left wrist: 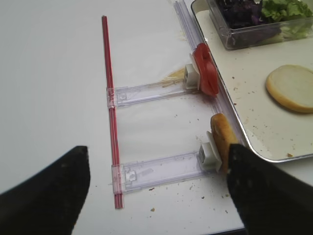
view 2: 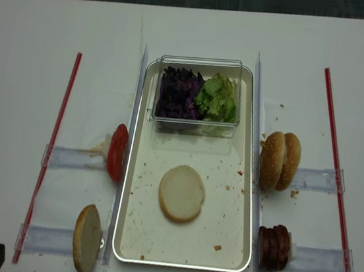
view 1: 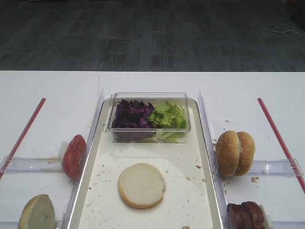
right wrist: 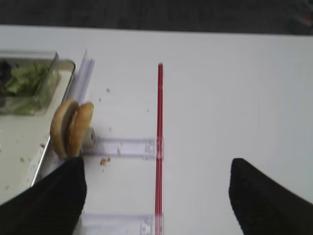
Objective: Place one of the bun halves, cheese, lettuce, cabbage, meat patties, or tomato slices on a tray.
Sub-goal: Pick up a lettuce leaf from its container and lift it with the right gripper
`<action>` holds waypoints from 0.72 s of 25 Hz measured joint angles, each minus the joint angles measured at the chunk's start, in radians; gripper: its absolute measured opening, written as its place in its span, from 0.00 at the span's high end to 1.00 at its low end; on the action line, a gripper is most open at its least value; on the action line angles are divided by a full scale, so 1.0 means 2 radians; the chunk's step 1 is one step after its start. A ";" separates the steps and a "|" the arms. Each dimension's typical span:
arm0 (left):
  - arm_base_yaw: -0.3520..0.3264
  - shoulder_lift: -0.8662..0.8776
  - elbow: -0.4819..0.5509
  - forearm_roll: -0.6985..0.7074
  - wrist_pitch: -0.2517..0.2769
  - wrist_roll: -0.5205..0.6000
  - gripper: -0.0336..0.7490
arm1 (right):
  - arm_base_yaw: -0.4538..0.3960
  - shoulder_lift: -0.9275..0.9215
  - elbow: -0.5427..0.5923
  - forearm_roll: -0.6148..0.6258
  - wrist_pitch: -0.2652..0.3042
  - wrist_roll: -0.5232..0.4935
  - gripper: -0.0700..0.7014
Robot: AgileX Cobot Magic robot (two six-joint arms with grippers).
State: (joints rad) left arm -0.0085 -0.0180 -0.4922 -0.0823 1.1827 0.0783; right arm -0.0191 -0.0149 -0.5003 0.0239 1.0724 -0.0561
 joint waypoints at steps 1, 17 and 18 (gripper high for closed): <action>0.000 0.000 0.000 0.000 0.000 0.000 0.24 | 0.000 0.004 -0.003 0.000 -0.019 0.000 0.10; 0.000 0.000 0.000 0.000 0.000 0.000 0.24 | 0.000 0.396 -0.118 0.020 -0.202 0.009 0.10; 0.000 0.000 0.000 0.000 0.000 0.000 0.24 | 0.000 0.427 -0.134 0.021 -0.205 0.007 0.10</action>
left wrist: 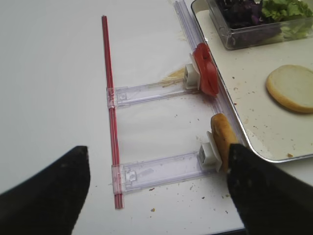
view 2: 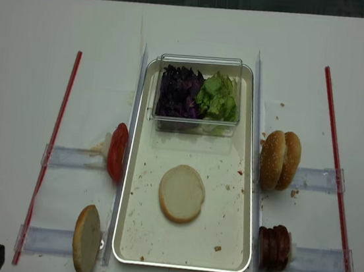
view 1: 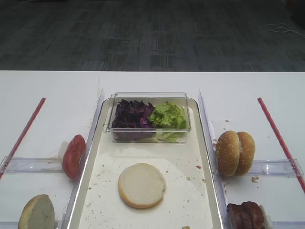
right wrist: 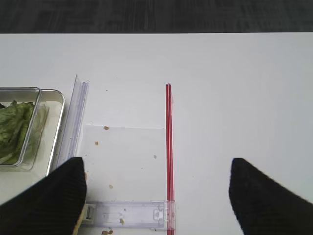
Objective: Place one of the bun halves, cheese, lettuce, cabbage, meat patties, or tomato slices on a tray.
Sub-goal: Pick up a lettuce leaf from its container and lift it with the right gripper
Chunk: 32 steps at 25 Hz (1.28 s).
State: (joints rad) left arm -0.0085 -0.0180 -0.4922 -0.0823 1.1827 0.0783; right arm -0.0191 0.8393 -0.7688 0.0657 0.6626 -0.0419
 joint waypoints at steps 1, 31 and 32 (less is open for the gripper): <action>0.000 0.000 0.000 0.000 0.000 0.000 0.24 | 0.000 0.030 -0.014 0.000 -0.001 -0.004 0.10; 0.000 0.000 0.000 0.000 0.000 0.000 0.24 | 0.000 0.522 -0.311 0.027 0.119 -0.040 0.10; 0.000 0.000 0.000 0.000 0.000 0.000 0.24 | 0.000 0.523 -0.312 0.025 0.119 -0.040 0.10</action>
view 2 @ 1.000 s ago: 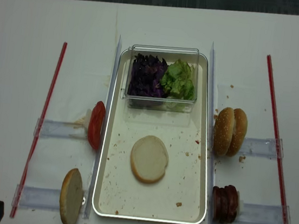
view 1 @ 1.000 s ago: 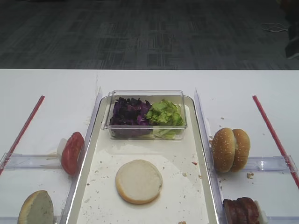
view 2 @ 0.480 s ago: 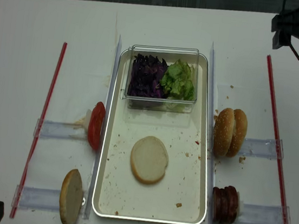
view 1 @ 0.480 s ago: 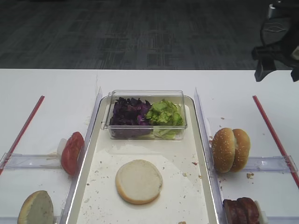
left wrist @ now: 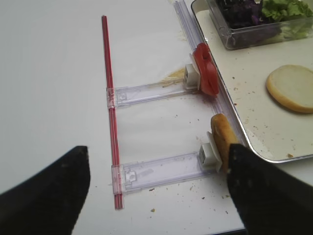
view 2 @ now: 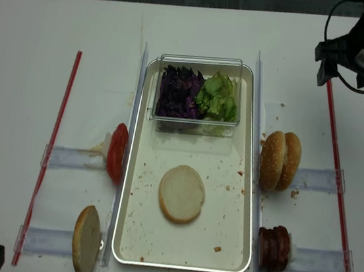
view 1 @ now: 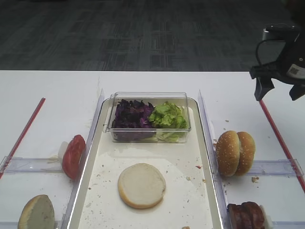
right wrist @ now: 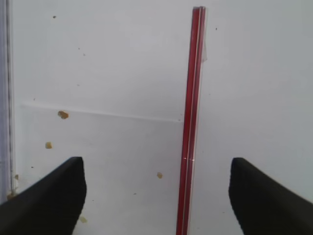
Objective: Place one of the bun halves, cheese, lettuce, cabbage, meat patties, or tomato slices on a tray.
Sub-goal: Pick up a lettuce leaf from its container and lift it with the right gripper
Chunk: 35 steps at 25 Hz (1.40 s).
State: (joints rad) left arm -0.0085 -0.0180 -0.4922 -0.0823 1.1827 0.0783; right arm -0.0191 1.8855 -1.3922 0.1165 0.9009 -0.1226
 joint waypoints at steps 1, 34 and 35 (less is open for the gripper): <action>0.000 0.000 0.000 0.000 0.000 0.000 0.24 | 0.000 0.000 -0.001 -0.002 0.000 0.000 0.10; 0.000 0.000 0.000 0.000 0.000 0.000 0.24 | 0.276 0.001 -0.041 -0.006 0.041 0.016 0.10; 0.000 0.000 0.000 0.000 0.000 0.000 0.24 | 0.283 0.001 -0.041 -0.006 0.040 0.018 0.10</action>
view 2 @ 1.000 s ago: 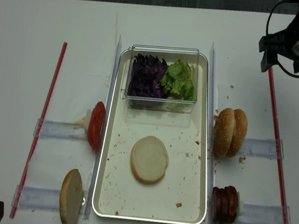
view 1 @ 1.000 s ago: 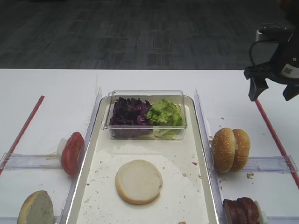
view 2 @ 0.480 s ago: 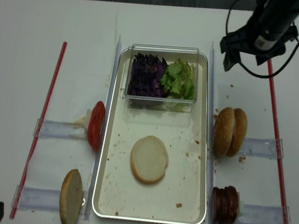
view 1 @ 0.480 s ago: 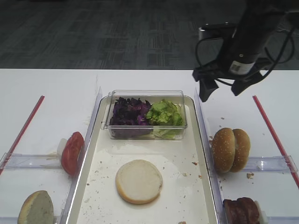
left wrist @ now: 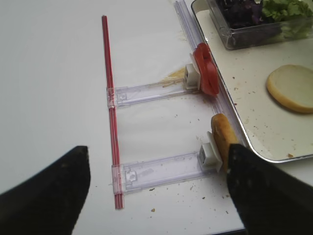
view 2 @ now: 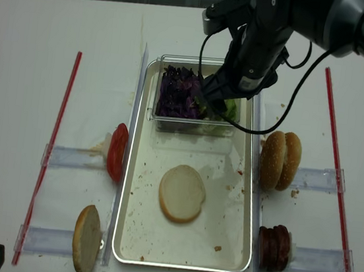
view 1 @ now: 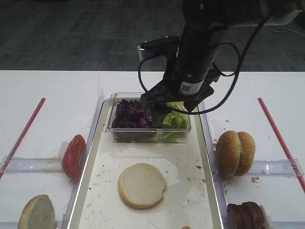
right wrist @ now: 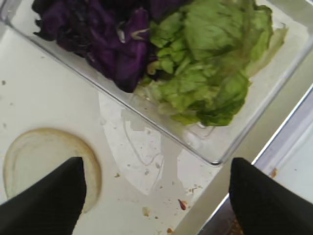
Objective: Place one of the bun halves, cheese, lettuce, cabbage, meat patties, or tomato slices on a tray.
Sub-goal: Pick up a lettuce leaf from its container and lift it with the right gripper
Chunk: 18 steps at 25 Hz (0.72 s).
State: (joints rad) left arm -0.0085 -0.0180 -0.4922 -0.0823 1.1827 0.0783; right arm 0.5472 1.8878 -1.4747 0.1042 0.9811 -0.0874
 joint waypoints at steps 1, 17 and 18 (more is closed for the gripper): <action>0.000 0.000 0.000 0.000 0.000 0.000 0.24 | 0.007 0.000 0.000 0.000 -0.001 0.001 0.10; 0.000 0.000 0.000 0.000 0.000 0.000 0.24 | 0.017 0.001 0.000 -0.020 -0.008 0.011 0.10; 0.000 0.000 0.000 0.000 0.000 0.000 0.24 | 0.017 0.001 0.000 -0.021 -0.011 0.011 0.10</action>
State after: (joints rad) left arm -0.0085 -0.0180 -0.4922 -0.0823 1.1827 0.0783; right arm 0.5802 1.8904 -1.4747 0.0618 0.9586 -0.0645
